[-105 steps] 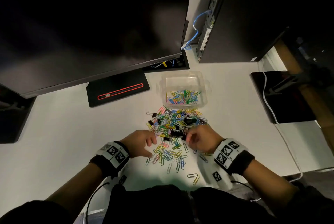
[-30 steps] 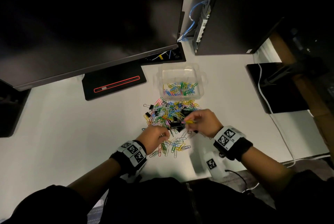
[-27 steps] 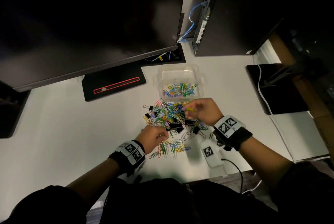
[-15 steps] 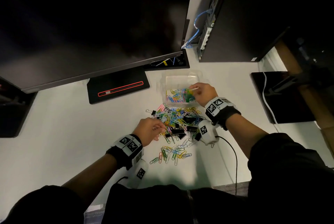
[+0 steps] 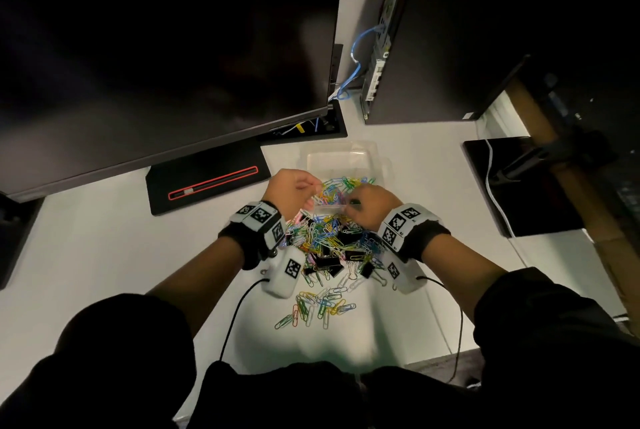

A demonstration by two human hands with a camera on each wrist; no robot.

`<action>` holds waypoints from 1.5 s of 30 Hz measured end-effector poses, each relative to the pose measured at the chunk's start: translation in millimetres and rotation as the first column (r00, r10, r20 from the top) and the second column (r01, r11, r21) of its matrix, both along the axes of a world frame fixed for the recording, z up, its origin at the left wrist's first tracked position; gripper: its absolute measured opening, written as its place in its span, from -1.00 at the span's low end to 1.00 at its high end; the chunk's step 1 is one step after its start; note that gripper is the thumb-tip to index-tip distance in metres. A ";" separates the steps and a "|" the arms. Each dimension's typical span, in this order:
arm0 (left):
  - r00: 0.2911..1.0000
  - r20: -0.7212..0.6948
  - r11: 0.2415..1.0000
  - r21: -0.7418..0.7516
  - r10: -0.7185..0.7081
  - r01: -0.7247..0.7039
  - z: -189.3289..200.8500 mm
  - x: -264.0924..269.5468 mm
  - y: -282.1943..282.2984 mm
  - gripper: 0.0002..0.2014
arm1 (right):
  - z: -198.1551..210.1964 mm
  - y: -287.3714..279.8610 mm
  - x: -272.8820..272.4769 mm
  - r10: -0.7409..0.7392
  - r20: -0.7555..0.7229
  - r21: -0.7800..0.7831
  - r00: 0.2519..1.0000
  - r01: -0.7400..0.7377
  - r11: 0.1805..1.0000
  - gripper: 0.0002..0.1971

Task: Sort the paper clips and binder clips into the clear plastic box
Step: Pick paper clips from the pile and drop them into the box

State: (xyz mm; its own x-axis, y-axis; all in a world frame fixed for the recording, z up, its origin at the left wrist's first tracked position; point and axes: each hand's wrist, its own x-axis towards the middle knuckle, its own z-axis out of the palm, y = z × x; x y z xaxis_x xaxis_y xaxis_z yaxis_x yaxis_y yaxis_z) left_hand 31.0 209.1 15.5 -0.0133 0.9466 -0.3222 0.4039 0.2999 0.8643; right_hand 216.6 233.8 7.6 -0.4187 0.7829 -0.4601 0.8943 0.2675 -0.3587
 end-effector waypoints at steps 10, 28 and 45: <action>0.996 0.083 0.992 -0.127 0.027 -0.016 -16.4 23.2 29.9 -0.77 | 0.7 -14.3 25.0 -0.132 -0.278 0.128 0.951 0.173 0.977 -0.69; 0.709 -0.366 0.780 -0.087 -0.603 0.620 -18.0 4.9 -70.2 -0.73 | -29.5 -89.6 27.4 -0.123 -0.186 0.056 0.975 0.136 0.989 -0.65; 0.681 -0.457 0.788 -0.076 -0.572 0.610 -33.2 23.2 -90.4 -0.71 | -25.4 -85.8 37.6 -0.333 -0.273 -0.141 0.902 0.305 0.942 -0.92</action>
